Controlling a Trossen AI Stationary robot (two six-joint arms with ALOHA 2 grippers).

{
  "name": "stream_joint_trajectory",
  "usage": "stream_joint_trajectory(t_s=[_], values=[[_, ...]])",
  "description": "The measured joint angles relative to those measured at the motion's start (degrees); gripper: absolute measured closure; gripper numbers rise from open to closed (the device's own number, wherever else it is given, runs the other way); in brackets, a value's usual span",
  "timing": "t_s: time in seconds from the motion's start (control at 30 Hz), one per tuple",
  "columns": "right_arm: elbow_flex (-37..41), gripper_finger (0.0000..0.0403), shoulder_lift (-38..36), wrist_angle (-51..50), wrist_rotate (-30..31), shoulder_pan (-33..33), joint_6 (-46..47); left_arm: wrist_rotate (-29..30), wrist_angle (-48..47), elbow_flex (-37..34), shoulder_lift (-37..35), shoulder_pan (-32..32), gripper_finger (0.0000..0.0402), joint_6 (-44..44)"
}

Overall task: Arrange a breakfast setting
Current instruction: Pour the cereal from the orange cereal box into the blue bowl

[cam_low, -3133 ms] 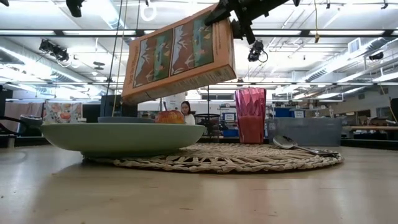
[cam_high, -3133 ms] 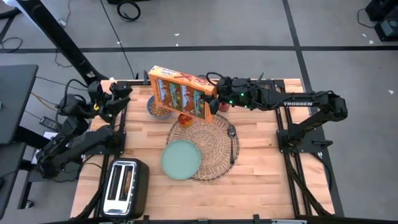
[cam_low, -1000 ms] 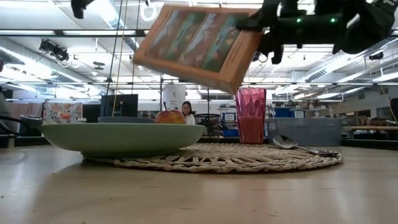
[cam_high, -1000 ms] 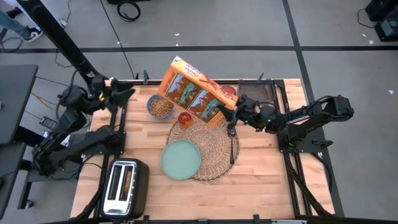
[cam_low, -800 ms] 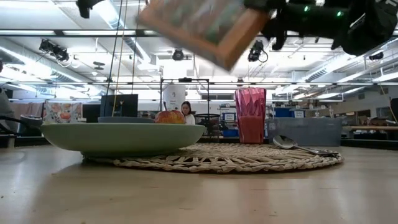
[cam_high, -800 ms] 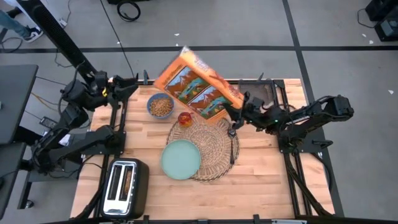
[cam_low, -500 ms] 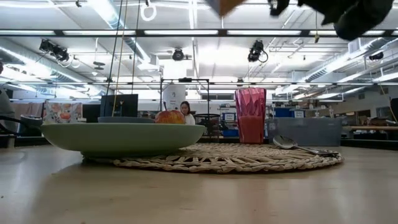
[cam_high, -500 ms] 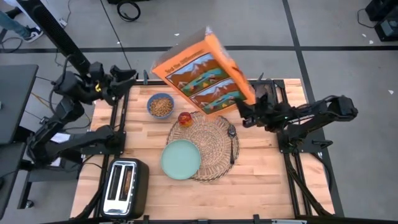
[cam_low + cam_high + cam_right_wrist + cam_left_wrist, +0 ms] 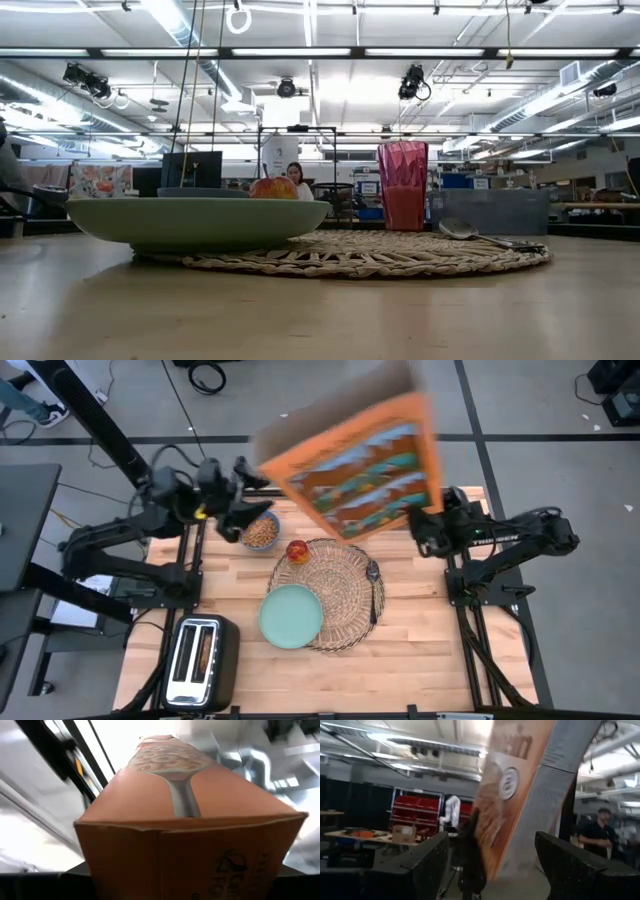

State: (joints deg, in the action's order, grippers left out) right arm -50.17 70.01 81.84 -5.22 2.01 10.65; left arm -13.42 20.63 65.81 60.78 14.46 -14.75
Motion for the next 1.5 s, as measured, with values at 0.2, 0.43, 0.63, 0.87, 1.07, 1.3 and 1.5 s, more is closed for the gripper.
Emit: stream_joint_trajectory(t_s=[0.2, 0.43, 0.63, 0.87, 1.07, 1.3, 1.5], values=[[-1.43, 0.0157, 0.16, -6.55, 3.26, 0.14, -0.22, 0.08, -2.62, 10.71, 11.66, -4.34, 0.0088, 6.61], [-1.56, 0.0157, -0.01, -5.27, 4.72, 0.4, -0.45, -3.44, -4.05, 16.57, 16.0, -5.69, 0.0087, 9.8], [-1.47, 0.0157, -0.11, -5.24, 6.48, 0.42, -3.41, -6.05, -3.85, 16.36, 16.08, -6.24, 0.0087, 7.7], [-1.56, 0.0158, 0.01, -5.78, 7.09, 0.14, -12.0, 2.47, -0.39, 16.24, 17.09, -8.2, 0.0087, 9.37], [-1.58, 0.0158, -0.04, -6.99, 6.69, 0.14, -17.35, 4.16, 7.45, 16.25, 20.26, -8.19, 0.0087, 8.06], [-1.58, 0.0146, 0.03, -10.16, 7.74, 0.14, -18.56, 4.15, 12.02, 16.25, 21.87, -8.14, 0.0097, 7.99], [-1.51, 0.0135, 0.05, -11.22, 8.61, 0.18, -18.69, 4.19, 12.18, 16.27, 21.69, -8.12, 0.014, 8.61]])
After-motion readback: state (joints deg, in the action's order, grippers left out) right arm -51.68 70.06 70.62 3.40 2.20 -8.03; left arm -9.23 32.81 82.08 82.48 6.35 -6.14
